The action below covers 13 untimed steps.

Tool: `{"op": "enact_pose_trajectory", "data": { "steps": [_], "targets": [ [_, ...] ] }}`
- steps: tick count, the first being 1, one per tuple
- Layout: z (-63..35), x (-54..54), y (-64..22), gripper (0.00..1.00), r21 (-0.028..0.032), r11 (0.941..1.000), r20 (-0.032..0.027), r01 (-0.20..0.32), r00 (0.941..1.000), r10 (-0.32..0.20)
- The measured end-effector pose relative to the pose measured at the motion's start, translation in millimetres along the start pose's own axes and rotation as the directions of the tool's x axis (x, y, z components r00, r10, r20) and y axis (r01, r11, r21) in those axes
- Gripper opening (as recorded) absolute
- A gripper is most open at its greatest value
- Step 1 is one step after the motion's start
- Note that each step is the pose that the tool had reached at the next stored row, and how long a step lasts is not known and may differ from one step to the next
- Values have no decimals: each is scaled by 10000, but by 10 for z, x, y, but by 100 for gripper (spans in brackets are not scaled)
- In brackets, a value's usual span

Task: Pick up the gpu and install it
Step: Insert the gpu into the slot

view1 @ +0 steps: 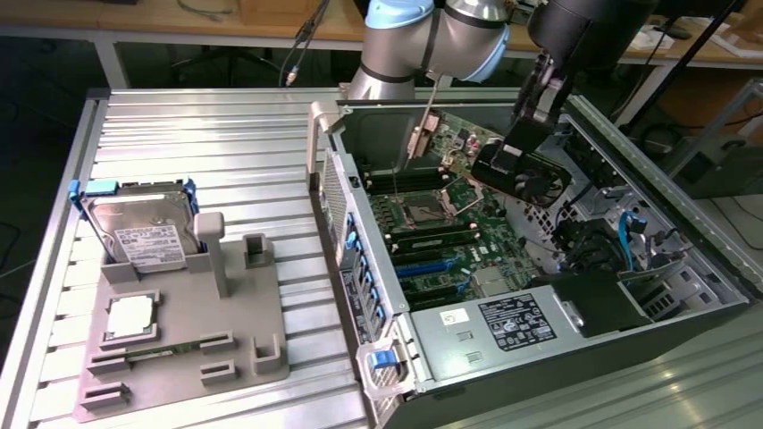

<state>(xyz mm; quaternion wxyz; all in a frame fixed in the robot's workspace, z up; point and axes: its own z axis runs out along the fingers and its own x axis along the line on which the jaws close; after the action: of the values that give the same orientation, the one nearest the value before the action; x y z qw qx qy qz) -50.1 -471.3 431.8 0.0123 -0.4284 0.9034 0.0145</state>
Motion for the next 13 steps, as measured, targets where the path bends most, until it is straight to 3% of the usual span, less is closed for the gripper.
{"op": "enact_pose_trajectory", "data": {
  "steps": [13],
  "targets": [
    [0,0,0,27,-41,9934,-17,1146,9934,-1147]
  ]
}}
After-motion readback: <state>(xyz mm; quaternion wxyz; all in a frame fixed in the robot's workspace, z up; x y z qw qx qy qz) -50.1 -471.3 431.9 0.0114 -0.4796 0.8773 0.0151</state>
